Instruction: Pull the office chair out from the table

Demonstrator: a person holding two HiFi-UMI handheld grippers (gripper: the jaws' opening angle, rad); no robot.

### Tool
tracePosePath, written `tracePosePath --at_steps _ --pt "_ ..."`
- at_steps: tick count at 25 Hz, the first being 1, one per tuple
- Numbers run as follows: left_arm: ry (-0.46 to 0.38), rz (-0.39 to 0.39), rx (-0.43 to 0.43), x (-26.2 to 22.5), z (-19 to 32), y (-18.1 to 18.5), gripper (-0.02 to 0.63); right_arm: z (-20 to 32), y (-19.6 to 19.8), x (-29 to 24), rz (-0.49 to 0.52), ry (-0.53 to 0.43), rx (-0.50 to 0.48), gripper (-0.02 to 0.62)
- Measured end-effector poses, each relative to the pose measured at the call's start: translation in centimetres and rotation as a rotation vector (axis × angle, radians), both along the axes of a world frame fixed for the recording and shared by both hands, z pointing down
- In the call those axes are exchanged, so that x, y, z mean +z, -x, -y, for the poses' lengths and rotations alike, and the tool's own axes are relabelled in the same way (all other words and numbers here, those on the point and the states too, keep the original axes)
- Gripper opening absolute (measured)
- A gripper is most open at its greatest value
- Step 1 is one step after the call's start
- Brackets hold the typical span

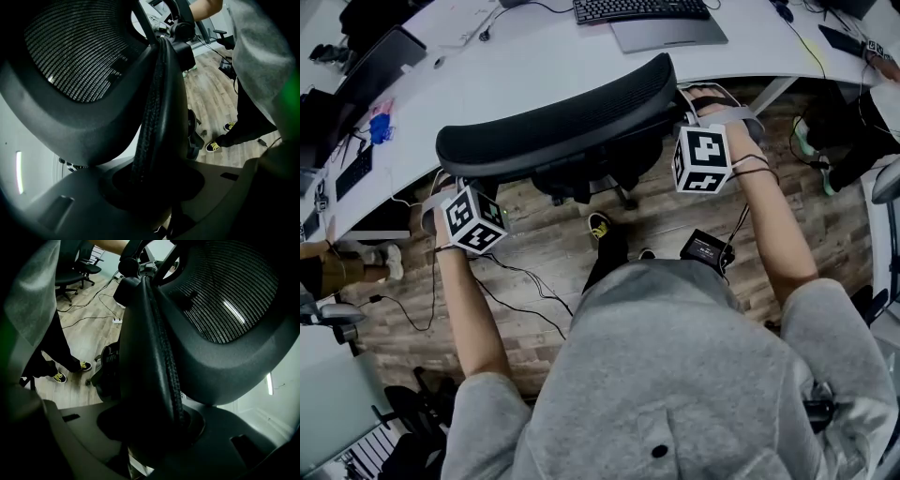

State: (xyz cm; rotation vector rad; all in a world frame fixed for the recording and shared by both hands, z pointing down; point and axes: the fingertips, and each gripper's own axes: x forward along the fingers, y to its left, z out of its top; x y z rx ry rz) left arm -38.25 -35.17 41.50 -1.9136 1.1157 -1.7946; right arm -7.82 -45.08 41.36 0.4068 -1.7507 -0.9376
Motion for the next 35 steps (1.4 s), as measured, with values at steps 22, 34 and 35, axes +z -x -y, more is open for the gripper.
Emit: tracePosePath --at_steps 22,34,35 --pt "0.014 0.005 -0.013 0.0 -2.2 -1.7 0.14 -1.8 -1.6 0.1 -0.034 0.009 -0.056 0.143" --pt "0.01 0.001 -0.024 -0.1 -6.1 -4.1 0.14 -5.2 -3.7 0.0 -0.025 -0.007 -0.066 0.14" --pt "0.01 0.0 -0.027 0.0 -6.3 -4.4 0.14 -5.4 -4.0 0.0 -0.026 -0.007 -0.067 0.14"
